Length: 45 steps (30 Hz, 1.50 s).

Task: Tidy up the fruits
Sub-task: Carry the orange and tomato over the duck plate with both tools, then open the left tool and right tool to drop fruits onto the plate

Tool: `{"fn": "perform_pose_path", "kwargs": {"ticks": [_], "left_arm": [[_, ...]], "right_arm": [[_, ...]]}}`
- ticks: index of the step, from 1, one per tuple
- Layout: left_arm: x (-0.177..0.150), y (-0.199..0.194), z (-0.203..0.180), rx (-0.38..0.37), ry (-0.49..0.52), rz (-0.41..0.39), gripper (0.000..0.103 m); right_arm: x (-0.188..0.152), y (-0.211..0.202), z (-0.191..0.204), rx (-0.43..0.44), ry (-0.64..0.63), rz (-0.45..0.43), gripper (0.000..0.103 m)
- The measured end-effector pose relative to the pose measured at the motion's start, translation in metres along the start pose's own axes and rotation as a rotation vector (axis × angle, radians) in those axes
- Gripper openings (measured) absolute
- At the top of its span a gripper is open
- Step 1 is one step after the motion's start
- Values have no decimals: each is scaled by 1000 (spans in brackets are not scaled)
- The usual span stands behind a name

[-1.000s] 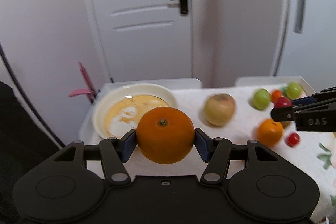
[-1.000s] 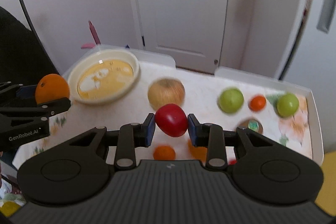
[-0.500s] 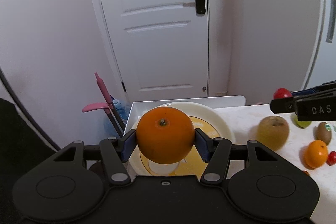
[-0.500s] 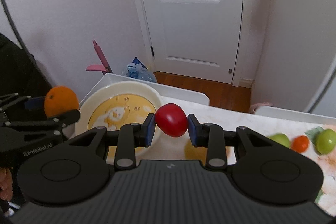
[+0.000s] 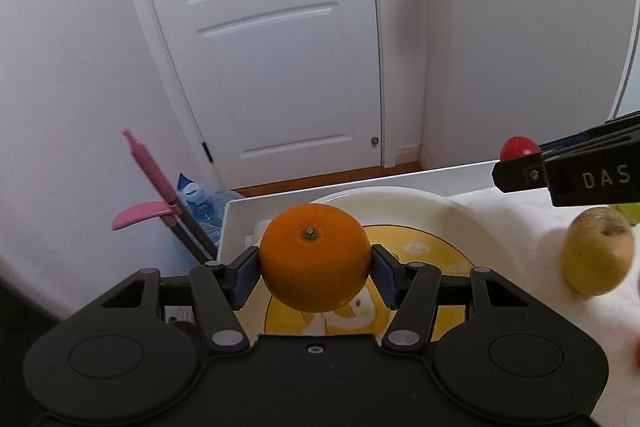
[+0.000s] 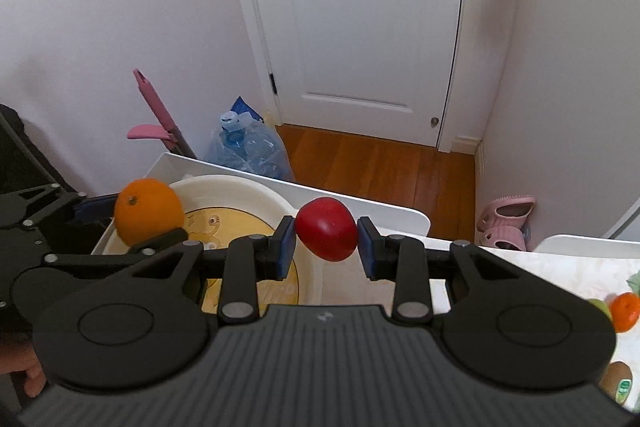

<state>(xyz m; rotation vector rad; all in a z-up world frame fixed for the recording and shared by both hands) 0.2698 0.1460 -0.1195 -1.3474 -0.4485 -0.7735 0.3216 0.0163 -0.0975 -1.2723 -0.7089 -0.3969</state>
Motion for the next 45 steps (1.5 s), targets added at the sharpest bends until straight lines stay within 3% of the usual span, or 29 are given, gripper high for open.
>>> {"fn": "perform_pose_path", "kwargs": {"ticks": [11, 13, 14, 17, 27, 37, 42, 45], "left_arm": [[2, 32, -10, -44, 42, 34, 65], [3, 29, -11, -31, 64, 6, 87], [4, 26, -12, -24, 73, -13, 103], [5, 12, -11, -30, 79, -40, 103], [-16, -15, 10, -34, -13, 60, 103], [-36, -35, 17, -42, -59, 93, 103], [-43, -39, 18, -69, -69, 91, 103], [-46, -39, 18, -48, -70, 85, 103]], "right_arm": [[2, 15, -2, -17, 6, 14, 48], [4, 13, -1, -18, 2, 11, 48], [4, 12, 0, -17, -2, 10, 48], [5, 6, 2, -1, -12, 7, 48], [7, 1, 18, 45, -102, 26, 48], [-8, 29, 44, 87, -179, 93, 48], [-15, 41, 53, 104, -201, 97, 48], [-18, 41, 55, 109, -207, 90, 48]]}}
Point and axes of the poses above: each gripper's, at about its wrist camera, not at the fingertips, and y roughly the way its jaws point, z to its left, x to its top, the point moved 3 cm from there along y, roughly the way its jaws point, and after that the axes turned 3 degrees about y, right-handed, at the moved point
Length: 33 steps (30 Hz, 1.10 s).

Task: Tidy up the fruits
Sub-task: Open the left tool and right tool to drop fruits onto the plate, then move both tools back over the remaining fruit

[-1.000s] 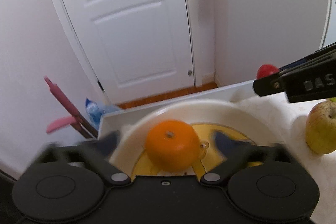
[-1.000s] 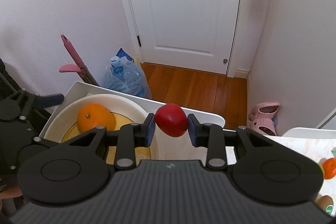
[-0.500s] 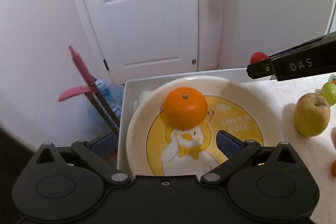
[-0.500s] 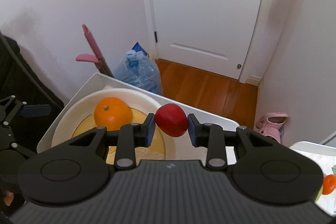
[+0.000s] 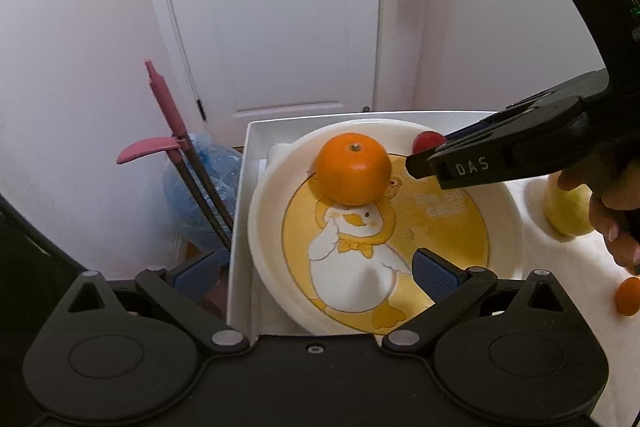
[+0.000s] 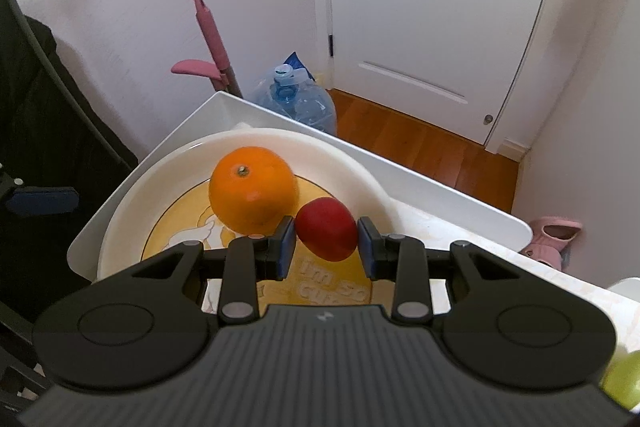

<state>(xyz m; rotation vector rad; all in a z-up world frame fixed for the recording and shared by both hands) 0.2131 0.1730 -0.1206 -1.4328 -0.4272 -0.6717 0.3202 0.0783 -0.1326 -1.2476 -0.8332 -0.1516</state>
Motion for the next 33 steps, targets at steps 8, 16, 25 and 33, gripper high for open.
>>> {"fn": "perform_pose_path", "kwargs": {"ticks": [8, 16, 25, 33], "left_arm": [[-3, -2, 1, 19, 1, -21, 103], [-1, -11, 6, 32, -41, -42, 103], [1, -39, 4, 68, -67, -107, 103], [3, -78, -17, 61, -65, -162, 103]], "right_arm": [[-2, -24, 3, -40, -10, -102, 103], [-6, -45, -6, -56, 88, -140, 103], [-14, -95, -1, -96, 105, -160, 103], [-37, -156, -12, -111, 137, -206, 103]]}}
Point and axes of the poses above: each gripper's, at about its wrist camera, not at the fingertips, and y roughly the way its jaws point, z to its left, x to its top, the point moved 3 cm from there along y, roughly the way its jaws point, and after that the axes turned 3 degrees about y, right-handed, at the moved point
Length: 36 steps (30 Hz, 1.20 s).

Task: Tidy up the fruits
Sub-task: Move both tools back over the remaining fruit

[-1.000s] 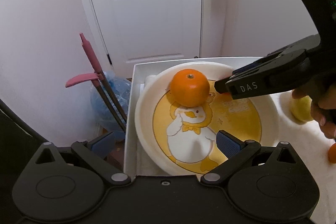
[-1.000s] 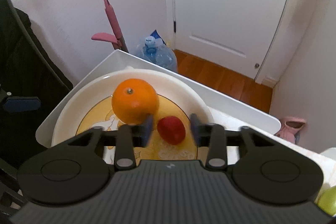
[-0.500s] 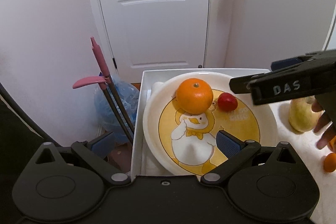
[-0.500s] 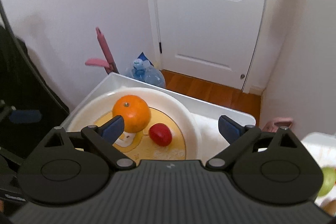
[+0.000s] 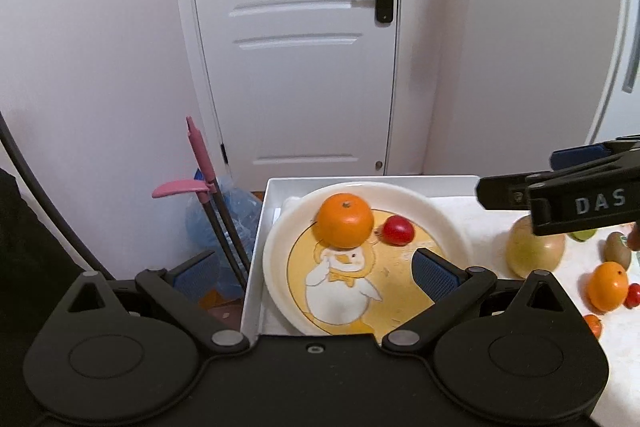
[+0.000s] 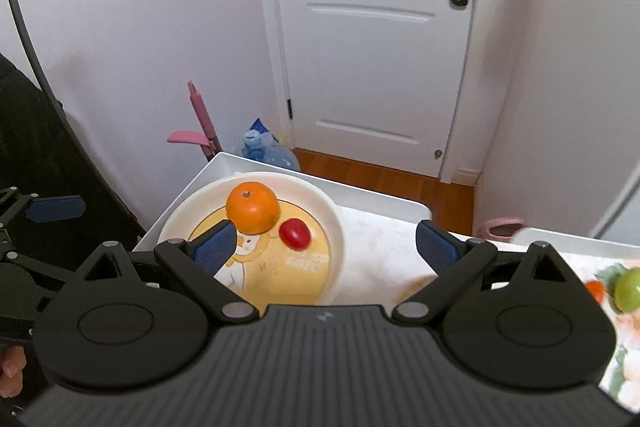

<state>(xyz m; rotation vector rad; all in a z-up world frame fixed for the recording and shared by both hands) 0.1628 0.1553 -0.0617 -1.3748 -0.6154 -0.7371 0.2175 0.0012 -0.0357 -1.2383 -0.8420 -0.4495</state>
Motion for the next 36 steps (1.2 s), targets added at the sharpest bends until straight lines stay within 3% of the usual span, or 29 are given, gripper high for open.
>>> {"fn": "perform_pose_path", "kwargs": {"ticks": [12, 19, 27, 36], "left_arm": [[-7, -67, -58, 41, -22, -63, 103], [-17, -96, -104, 65, -46, -83, 103], [-39, -103, -160, 70, -48, -98, 102], [-68, -61, -222, 29, 25, -95, 98]], "right_arm": [[-40, -93, -76, -45, -5, -32, 103], [-65, -124, -122, -52, -2, -30, 103], [-107, -129, -169, -60, -13, 9, 103], [-153, -101, -211, -68, 3, 31, 103]]}}
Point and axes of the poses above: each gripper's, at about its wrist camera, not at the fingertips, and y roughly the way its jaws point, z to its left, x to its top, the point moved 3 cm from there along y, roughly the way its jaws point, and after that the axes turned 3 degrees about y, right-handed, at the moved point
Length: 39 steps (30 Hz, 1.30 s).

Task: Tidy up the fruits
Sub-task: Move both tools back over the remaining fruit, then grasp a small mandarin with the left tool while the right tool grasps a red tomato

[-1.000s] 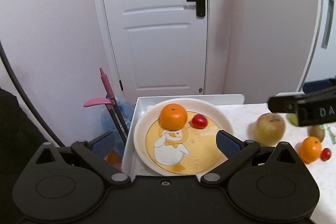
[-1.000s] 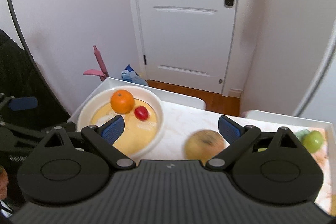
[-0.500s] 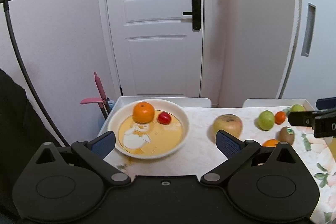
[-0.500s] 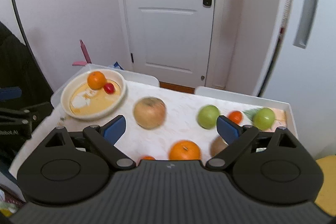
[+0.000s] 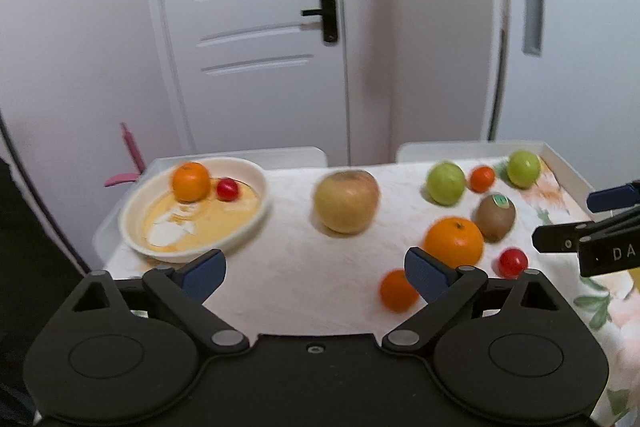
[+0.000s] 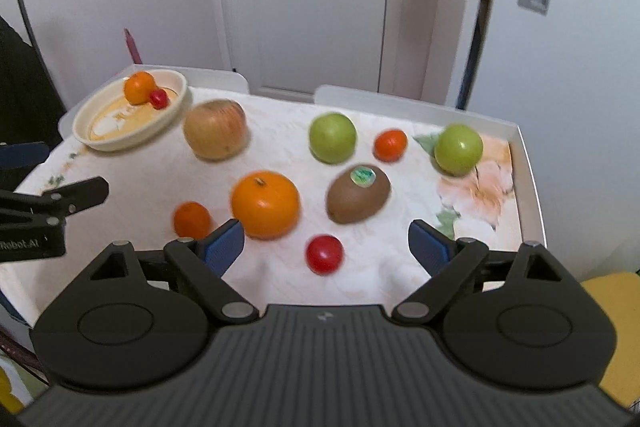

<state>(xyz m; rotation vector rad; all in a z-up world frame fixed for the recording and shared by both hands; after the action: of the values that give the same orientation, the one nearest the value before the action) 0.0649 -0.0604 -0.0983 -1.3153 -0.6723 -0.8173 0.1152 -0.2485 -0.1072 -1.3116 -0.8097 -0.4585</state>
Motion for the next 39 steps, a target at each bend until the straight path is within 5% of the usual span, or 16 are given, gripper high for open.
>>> {"fn": "perform_pose_path", "kwargs": {"ticks": [12, 23, 39], "left_arm": [[-26, 56, -42, -77, 83, 22, 62], [-33, 77, -52, -131, 67, 57, 42], [-35, 73, -50, -133, 67, 60, 40]], "right_arm": [[-30, 33, -11, 20, -2, 4, 89], [-35, 46, -6, 29, -2, 6, 79], [-34, 64, -1, 33, 3, 9, 64]]}}
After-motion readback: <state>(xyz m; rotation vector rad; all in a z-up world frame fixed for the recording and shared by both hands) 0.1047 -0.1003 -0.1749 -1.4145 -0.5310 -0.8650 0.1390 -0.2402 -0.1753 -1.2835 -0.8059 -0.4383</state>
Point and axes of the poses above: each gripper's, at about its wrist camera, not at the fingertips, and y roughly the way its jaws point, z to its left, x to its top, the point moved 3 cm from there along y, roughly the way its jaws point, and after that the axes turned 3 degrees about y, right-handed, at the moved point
